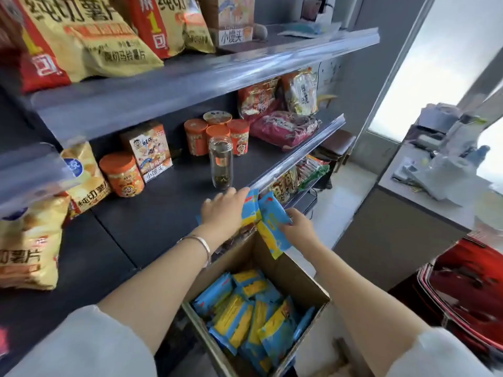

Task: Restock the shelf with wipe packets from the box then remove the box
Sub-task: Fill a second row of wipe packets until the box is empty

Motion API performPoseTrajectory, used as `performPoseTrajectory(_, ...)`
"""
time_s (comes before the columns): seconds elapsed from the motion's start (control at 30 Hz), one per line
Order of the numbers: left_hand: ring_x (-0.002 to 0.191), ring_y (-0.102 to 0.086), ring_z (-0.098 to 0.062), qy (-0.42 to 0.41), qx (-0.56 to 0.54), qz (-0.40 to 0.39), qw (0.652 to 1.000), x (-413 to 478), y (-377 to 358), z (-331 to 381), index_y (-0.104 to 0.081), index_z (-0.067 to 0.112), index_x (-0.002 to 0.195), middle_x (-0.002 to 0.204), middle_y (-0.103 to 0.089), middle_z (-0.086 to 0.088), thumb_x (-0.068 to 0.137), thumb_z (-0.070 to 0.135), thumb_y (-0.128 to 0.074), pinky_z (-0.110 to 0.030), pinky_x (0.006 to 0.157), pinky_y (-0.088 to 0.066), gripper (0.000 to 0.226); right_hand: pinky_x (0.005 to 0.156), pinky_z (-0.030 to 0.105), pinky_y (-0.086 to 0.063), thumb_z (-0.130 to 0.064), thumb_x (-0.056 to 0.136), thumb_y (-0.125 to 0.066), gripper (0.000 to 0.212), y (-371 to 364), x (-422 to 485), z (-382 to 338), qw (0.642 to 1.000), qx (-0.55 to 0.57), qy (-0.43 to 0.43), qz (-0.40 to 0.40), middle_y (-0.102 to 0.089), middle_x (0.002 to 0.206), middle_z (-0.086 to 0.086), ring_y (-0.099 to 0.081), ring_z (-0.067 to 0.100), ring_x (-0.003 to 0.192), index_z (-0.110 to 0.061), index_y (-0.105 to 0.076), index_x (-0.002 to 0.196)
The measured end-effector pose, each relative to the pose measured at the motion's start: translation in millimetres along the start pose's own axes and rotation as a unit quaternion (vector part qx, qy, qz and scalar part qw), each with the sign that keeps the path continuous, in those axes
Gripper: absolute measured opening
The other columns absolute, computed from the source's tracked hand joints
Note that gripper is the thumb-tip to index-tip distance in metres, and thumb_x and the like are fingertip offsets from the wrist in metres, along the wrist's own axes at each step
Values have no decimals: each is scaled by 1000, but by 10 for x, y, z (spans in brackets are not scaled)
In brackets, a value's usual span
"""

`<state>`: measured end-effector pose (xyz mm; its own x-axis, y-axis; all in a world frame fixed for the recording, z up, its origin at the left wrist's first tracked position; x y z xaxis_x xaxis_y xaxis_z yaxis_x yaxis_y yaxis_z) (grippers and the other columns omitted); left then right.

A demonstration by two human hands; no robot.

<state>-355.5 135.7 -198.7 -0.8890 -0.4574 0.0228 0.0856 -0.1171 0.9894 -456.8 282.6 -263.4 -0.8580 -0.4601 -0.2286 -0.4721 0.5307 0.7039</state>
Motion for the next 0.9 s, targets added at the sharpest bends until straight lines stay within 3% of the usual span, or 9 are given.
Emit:
performPoseTrajectory(0.1, 112, -51, -32, 25, -24, 20, 999, 25, 236, -34, -20, 36, 145, 129, -46, -6, 98, 15, -39, -43, 85, -38, 55, 76, 38, -55, -16, 93, -49, 38, 211, -62, -96, 995, 90, -11, 47, -57, 109, 5, -60, 21, 85, -20, -48, 131)
performPoseTrajectory(0.23, 111, -55, -32, 34, -32, 49, 998, -28, 534, -68, -23, 38, 143, 127, -54, -6, 100, 22, -39, -41, 83, -39, 48, 51, 23, -44, -13, 94, -50, 32, 434, -119, -223, 983, 155, 6, 96, -59, 105, 7, -58, 11, 68, -15, -51, 126)
performPoseTrajectory(0.4, 103, -59, -31, 61, -85, 71, 992, -175, 927, -174, -36, 25, 132, 117, -61, -8, 99, 27, -43, -37, 78, -40, 34, 63, 33, -54, -19, 96, -54, 17, 574, -236, -488, 969, 221, 49, 100, -63, 103, 7, -64, 21, 80, -14, -53, 112)
performPoseTrajectory(0.5, 100, -59, -30, 87, -167, 60, 980, -334, 1089, -268, -41, 21, 127, 115, -60, -8, 97, 26, -48, -43, 85, -48, 32, 61, 34, -53, -26, 96, -54, 14, 647, -365, -664, 962, 244, 69, 103, -64, 97, 8, -64, 21, 77, -14, -53, 103)
performPoseTrajectory(0.63, 105, -57, -28, 87, -203, 108, 969, -698, 1422, -326, -47, 17, 125, 117, -58, -7, 94, 22, -53, -45, 90, -47, 32, 65, 38, -56, -30, 95, -55, 15, 706, -614, -928, 949, 284, 115, 71, -65, 96, 7, -66, 23, 80, -16, -54, 100)
performPoseTrajectory(0.8, 112, -54, -28, 140, -181, 176, 958, -1259, 1851, -534, -46, 17, 129, 124, -56, -8, 94, 23, -51, -46, 93, -45, 35, 62, 32, -52, -25, 95, -55, 15, 650, -963, -1384, 927, 316, 203, 14, -65, 97, 10, -64, 21, 79, -12, -56, 102)
performPoseTrajectory(0.9, 112, -53, -27, 167, -155, 217, 949, -1603, 2150, -676, -45, 19, 131, 125, -55, -6, 94, 25, -52, -43, 92, -45, 38, 68, 42, -58, -27, 94, -57, 13, 571, -1178, -1687, 916, 327, 232, -13, -66, 100, 11, -67, 25, 85, -16, -57, 102)
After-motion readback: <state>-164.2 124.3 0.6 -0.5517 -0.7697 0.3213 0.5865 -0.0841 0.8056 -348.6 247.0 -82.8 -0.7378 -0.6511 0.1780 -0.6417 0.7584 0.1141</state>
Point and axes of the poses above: each hand's wrist, its own x-axis towards the middle knuckle, its own y-axis out of the back of the hand, z = x × y, the point moved 6 cm from there along x, towards the middle knuckle
